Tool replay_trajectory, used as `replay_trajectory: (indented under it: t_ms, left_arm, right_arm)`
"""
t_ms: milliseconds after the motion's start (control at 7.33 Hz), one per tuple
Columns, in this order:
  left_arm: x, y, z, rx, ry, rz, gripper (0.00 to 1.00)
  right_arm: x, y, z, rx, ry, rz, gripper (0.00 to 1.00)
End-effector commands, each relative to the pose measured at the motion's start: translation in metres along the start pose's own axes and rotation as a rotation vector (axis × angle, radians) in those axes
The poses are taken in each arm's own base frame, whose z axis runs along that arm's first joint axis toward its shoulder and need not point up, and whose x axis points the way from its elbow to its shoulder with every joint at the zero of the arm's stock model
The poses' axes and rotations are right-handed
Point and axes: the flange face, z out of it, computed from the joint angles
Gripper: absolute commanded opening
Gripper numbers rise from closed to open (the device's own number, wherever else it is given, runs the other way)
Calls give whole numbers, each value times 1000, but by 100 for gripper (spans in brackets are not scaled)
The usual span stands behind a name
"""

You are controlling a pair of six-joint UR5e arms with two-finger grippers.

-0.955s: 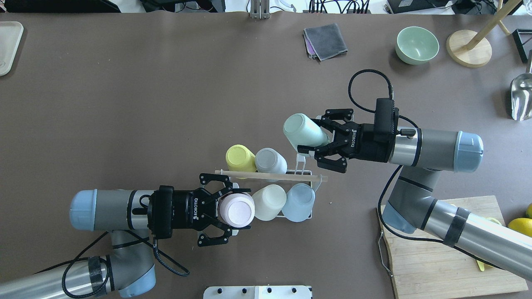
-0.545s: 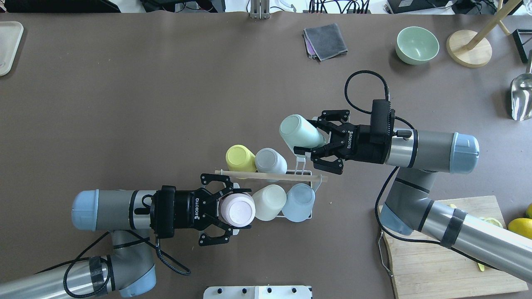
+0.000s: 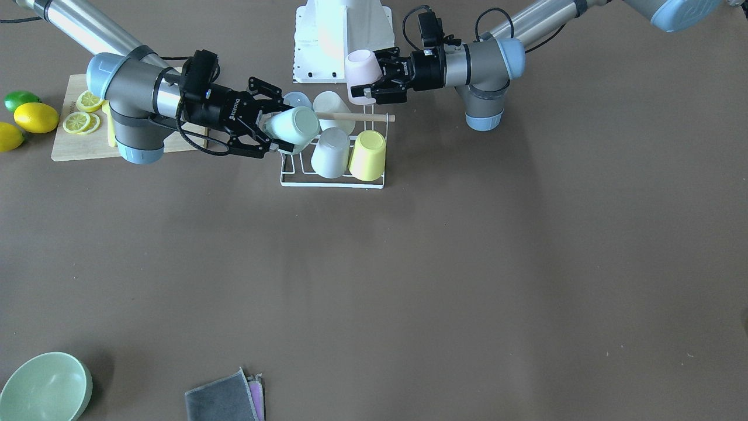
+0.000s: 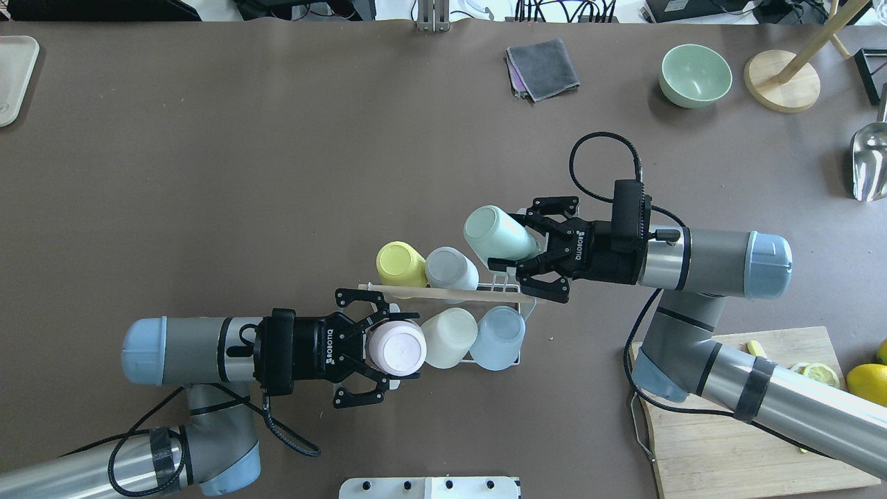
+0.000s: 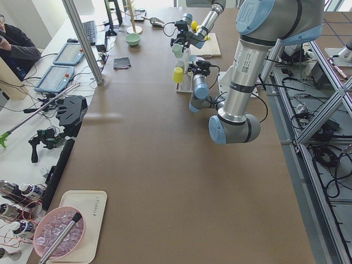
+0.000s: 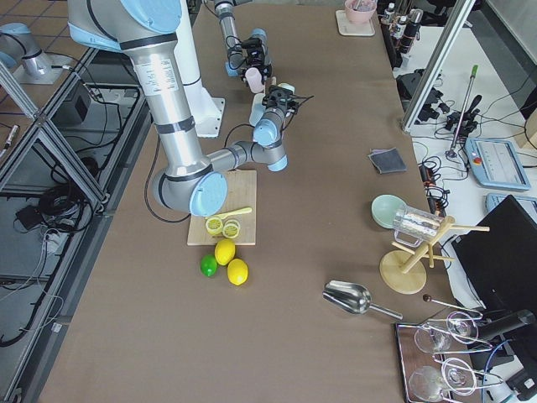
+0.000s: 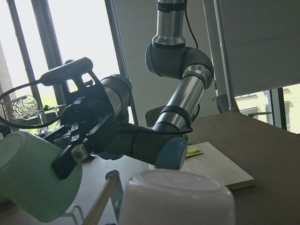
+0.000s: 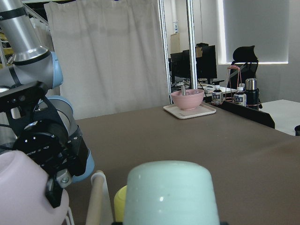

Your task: Place cup on cup holder

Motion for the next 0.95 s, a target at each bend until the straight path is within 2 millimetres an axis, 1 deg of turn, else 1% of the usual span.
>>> replay_trajectory:
  t_ms: [0,273,409,545,682,818]
  left_arm:
    - [-1,2,0,-3,-16,-1,58]
    - [-2,2,2,-3,-20,-1,58]
    - [-3,6,2,-11,-37,-3,58]
    - [-3,8,2,-15,-37,-4,58]
    - [-3,9,2,-17,-37,-4,59]
    - [-4,9,4,-15,-37,-4,60]
  right_arm:
    - [-3,6,-3,-11,-2,-1,50]
    - [-5,10,-4,-17,-6,-2,50]
    - [-5,11,-5,-18,-5,-2,52]
    - [-5,13,-8,-23,-6,-1,60]
    - [-5,14,-9,-25,-7,0,60]
    - [-4,14,-10,-26,-5,0,63]
